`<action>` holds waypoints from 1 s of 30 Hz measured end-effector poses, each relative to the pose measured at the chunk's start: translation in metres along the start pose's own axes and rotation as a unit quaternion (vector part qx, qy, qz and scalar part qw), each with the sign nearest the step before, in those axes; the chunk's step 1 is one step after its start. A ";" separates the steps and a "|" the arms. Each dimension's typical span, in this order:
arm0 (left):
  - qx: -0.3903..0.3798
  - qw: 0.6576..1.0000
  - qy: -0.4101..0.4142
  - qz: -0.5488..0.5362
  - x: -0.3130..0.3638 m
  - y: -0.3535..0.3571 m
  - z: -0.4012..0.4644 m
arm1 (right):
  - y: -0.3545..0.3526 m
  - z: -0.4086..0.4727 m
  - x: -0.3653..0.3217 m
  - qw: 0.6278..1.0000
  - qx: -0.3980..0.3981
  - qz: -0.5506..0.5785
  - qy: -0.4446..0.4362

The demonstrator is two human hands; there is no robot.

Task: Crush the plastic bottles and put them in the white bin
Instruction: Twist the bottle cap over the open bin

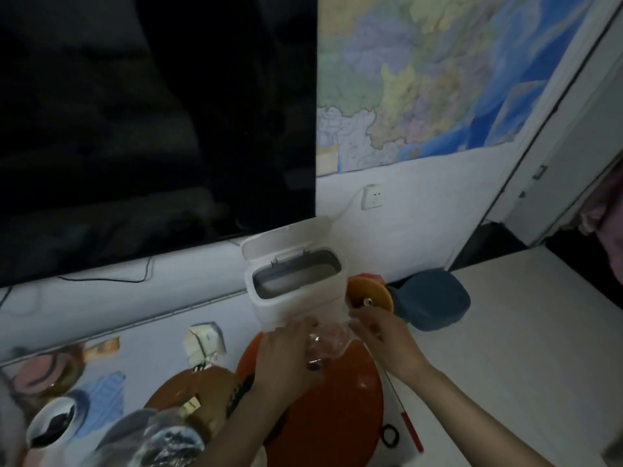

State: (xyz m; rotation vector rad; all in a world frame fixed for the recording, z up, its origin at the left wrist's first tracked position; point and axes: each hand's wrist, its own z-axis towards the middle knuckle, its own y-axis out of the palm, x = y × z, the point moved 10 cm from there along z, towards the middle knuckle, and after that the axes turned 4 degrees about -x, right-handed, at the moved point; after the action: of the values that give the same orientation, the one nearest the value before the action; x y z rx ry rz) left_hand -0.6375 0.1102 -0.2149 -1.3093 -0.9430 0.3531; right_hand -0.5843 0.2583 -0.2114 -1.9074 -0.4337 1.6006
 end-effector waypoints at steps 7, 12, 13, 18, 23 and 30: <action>0.058 0.997 -0.032 -0.040 -0.017 -0.030 0.012 | -0.004 0.043 -0.009 0.991 -0.027 0.127 -0.015; 0.114 0.987 -0.082 -0.080 -0.018 -0.049 0.010 | -0.010 0.066 -0.027 0.986 -0.058 0.131 -0.088; 0.113 0.984 -0.097 -0.096 -0.019 -0.050 0.010 | -0.012 0.069 -0.032 0.984 -0.066 0.121 -0.109; 0.109 0.965 -0.137 -0.194 -0.019 -0.051 0.013 | -0.030 0.077 -0.053 0.972 -0.105 0.100 -0.184; 0.125 0.965 -0.125 -0.192 -0.004 -0.062 0.022 | -0.051 0.084 -0.053 0.968 -0.144 0.139 -0.153; 0.142 0.969 -0.118 -0.166 0.009 -0.072 0.034 | -0.069 0.093 -0.054 0.975 -0.129 0.051 -0.173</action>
State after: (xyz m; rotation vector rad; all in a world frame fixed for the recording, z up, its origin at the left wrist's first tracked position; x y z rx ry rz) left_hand -0.6774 0.1196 -0.1462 -0.8411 -1.2425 0.3718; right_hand -0.6772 0.3007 -0.1351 -1.8581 -0.7295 2.0398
